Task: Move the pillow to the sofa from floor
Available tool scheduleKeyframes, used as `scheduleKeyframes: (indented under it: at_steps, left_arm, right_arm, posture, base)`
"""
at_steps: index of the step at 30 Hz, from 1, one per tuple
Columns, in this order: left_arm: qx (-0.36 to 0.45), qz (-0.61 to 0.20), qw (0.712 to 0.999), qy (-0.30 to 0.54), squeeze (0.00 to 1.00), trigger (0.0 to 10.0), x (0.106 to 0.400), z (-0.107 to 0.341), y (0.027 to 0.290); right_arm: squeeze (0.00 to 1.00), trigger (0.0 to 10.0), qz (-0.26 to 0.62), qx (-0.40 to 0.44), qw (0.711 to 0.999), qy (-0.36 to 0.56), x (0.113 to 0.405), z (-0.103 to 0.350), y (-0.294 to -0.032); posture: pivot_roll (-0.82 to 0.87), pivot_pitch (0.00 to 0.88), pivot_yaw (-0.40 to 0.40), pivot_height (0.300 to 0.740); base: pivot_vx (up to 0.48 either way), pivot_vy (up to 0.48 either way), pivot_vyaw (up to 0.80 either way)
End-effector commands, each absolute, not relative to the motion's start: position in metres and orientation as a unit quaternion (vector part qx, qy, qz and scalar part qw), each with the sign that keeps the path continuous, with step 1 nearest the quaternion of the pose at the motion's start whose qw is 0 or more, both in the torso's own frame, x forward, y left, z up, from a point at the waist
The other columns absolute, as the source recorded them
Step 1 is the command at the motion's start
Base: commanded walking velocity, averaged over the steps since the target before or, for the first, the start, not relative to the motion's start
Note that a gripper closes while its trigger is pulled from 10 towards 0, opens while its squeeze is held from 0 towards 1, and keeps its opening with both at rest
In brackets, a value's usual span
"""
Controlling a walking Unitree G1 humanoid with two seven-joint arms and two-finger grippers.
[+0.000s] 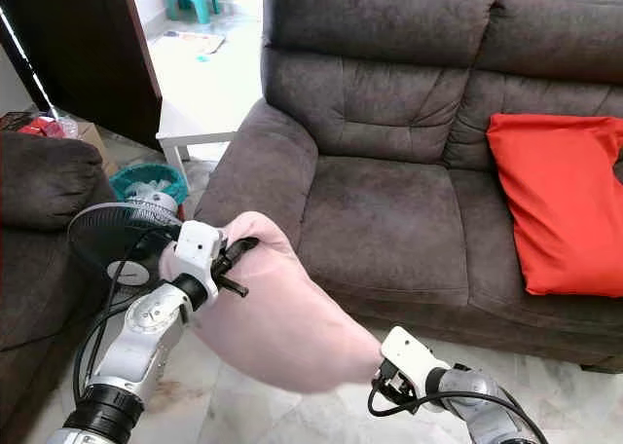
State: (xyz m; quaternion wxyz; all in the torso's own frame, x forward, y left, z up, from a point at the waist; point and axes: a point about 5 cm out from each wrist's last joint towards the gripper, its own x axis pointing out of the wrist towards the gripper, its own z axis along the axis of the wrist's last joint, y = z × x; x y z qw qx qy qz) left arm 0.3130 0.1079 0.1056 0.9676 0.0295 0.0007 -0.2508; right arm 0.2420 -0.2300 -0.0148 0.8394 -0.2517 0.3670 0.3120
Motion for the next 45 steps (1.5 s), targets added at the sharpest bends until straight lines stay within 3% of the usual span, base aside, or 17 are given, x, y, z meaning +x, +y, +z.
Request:
scheduleKeyframes:
  at_steps: [1,4,5,6,7,16,17,18,19,27,28,29,30,39,40,45]
  left_arm:
    - [0.027,-0.258,0.964,-0.067,0.00,10.0,0.319,0.137,0.102]
    - [0.025,-0.259,0.963,-0.072,0.00,10.0,0.321,0.140,0.100]
    - [0.023,-0.261,0.962,-0.078,0.00,10.0,0.322,0.144,0.098]
    - [0.022,-0.262,0.961,-0.080,0.00,10.0,0.323,0.145,0.097]
    - [0.021,-0.262,0.961,-0.082,0.00,10.0,0.323,0.147,0.096]
    - [0.002,-0.271,0.958,-0.097,0.00,10.0,0.325,0.156,0.087]
    - [0.002,-0.273,0.957,-0.097,0.00,10.0,0.324,0.156,0.087]
    - [0.002,-0.274,0.957,-0.097,0.00,10.0,0.324,0.156,0.086]
    - [0.003,-0.278,0.956,-0.094,0.00,10.0,0.324,0.156,0.085]
    - [0.012,-0.299,0.951,-0.073,0.00,10.0,0.320,0.146,0.084]
    - [0.012,-0.300,0.951,-0.071,0.00,10.0,0.320,0.145,0.083]
    - [0.012,-0.300,0.951,-0.071,0.00,10.0,0.320,0.145,0.083]
    - [0.013,-0.301,0.951,-0.071,0.00,10.0,0.320,0.146,0.083]
    - [0.006,-0.300,0.950,-0.085,0.00,10.0,0.325,0.154,0.079]
    - [0.004,-0.302,0.949,-0.086,0.00,10.0,0.325,0.155,0.078]
    - [-0.001,-0.308,0.947,-0.091,0.00,10.0,0.325,0.158,0.076]
  right_arm:
    - [0.00,10.0,0.323,-0.257,0.821,0.394,0.237,-0.021,-0.231]
    - [0.00,10.0,0.333,-0.252,0.810,0.411,0.231,-0.025,-0.231]
    - [0.00,6.2,0.340,-0.252,0.804,0.419,0.227,-0.029,-0.231]
    - [0.00,6.2,0.336,-0.249,0.806,0.419,0.226,-0.030,-0.231]
    - [0.00,0.0,0.329,-0.244,0.810,0.418,0.226,-0.030,-0.231]
    - [0.00,0.0,0.315,-0.226,0.821,0.420,0.223,-0.037,-0.226]
    - [0.00,9.1,0.310,-0.230,0.822,0.420,0.224,-0.038,-0.226]
    - [0.00,9.1,0.307,-0.232,0.822,0.419,0.224,-0.038,-0.226]
    - [0.00,10.0,0.293,-0.238,0.826,0.418,0.226,-0.038,-0.228]
    - [0.00,10.0,0.226,-0.246,0.858,0.390,0.243,-0.028,-0.234]
    - [0.80,10.0,0.232,-0.245,0.856,0.392,0.243,-0.028,-0.234]
    - [0.80,10.0,0.232,-0.245,0.856,0.392,0.243,-0.028,-0.234]
    - [1.00,10.0,0.238,-0.241,0.854,0.395,0.242,-0.029,-0.233]
    - [0.98,10.0,0.279,-0.226,0.830,0.427,0.230,-0.039,-0.226]
    - [0.00,10.0,0.287,-0.224,0.829,0.425,0.229,-0.040,-0.223]
    - [0.00,10.0,0.288,-0.215,0.833,0.421,0.229,-0.041,-0.218]
  posture:
    - [0.10,0.000,-0.074,0.740]
    - [0.11,0.000,-0.076,0.740]
    - [0.11,0.000,-0.079,0.740]
    - [0.11,0.000,-0.079,0.740]
    - [0.11,0.000,-0.079,0.740]
    - [0.12,0.000,-0.078,0.740]
    - [0.12,0.000,-0.078,0.740]
    - [0.12,0.000,-0.078,0.740]
    - [0.12,0.000,-0.077,0.740]
    - [0.12,0.000,-0.075,0.740]
    - [0.12,0.000,-0.075,0.740]
    - [0.12,0.000,-0.075,0.740]
    - [0.12,0.000,-0.075,0.740]
    - [0.12,0.000,-0.078,0.740]
    - [0.12,0.000,-0.079,0.740]
    - [0.13,0.000,-0.079,0.740]
  base:
    - [0.000,0.000,0.00]
    - [0.000,0.000,0.00]
    - [0.000,0.000,0.00]
    - [0.000,0.000,0.00]
    - [0.000,0.000,0.00]
    - [0.000,0.000,0.00]
    - [0.000,0.000,0.00]
    - [0.000,0.000,0.00]
    - [0.000,0.000,0.00]
    - [0.000,0.000,0.00]
    - [0.000,0.000,0.00]
    - [0.000,0.000,0.00]
    - [0.000,0.000,0.00]
    - [0.000,0.000,0.00]
    - [0.000,0.000,0.00]
    - [0.000,0.000,0.00]
